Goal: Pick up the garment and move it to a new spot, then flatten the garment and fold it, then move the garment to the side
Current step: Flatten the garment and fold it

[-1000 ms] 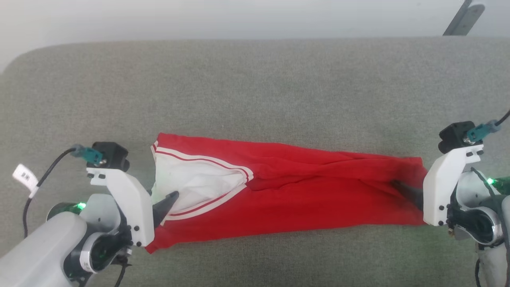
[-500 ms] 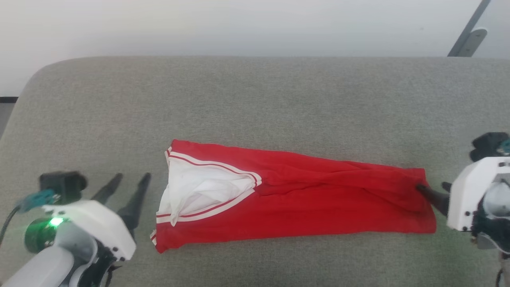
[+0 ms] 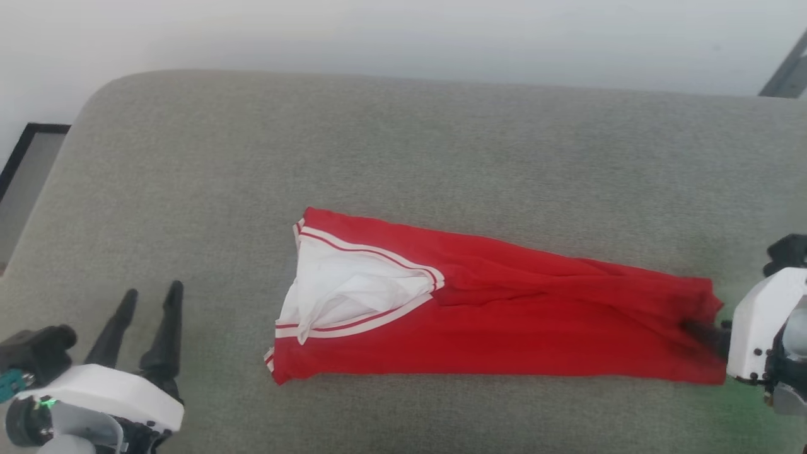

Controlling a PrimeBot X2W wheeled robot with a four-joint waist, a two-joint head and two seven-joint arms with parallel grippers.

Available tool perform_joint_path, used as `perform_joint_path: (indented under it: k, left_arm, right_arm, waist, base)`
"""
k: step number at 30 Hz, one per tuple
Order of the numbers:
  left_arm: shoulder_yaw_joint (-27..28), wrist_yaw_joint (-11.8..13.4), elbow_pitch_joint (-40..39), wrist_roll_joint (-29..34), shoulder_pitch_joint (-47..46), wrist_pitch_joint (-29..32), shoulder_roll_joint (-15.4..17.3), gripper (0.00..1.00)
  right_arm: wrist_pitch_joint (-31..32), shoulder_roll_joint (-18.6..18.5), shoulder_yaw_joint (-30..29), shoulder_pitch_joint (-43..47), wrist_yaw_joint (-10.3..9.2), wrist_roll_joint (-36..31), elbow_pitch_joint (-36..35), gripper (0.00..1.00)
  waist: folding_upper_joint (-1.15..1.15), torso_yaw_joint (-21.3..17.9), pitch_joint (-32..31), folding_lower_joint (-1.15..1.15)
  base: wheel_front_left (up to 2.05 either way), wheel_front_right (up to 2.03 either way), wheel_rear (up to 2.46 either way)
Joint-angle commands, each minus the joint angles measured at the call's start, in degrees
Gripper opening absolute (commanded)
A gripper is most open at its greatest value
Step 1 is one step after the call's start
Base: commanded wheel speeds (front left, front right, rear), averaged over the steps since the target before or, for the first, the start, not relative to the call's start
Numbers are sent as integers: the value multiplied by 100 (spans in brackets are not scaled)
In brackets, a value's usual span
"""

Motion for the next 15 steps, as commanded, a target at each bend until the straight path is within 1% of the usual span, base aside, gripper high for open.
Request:
perform_joint_path:
  k: [1, 5, 9, 10, 11, 12, 15]
  left_arm:
    - [217, -83, 29, 221, 102, -30, -142, 100]
    - [865, -448, 160, 667, 342, -33, -598, 100]
    - [1398, -868, 320, 1077, 476, -34, -1029, 100]
    - [1519, -979, 369, 1174, 508, -34, -1143, 100]
    - [1628, -1069, 410, 1306, 517, -34, -1220, 100]
    - [1741, -1153, 450, 1389, 511, -35, -1304, 100]
    - [2116, -1429, 542, 1673, 511, -34, -1608, 100]
  right_arm:
    - [14, -37, 72, -46, -5, 77, 111, 100]
    - [-25, -89, 380, -197, -5, 234, 510, 100]
    - [86, -49, 799, -342, -3, 404, 955, 100]
    - [125, -26, 897, -368, -2, 480, 1031, 47]
    - [135, -16, 1029, -406, 0, 575, 1054, 12]
    - [115, -30, 1130, -448, 11, 649, 1094, 0]
    - [4, -130, 1235, -542, 4, 865, 1173, 0]
  waist:
    - [0, 86, 48, 0]
    - [0, 186, 107, 0]
    - [0, 265, 157, 0]
    - [0, 285, 162, 0]
    - [0, 302, 171, 0]
    - [0, 316, 180, 0]
    - [0, 346, 189, 0]
  base:
    - [0, 0, 0]
    - [0, 0, 0]
    - [0, 0, 0]
    - [0, 0, 0]
    - [0, 0, 0]
    - [0, 0, 0]
    - [0, 0, 0]
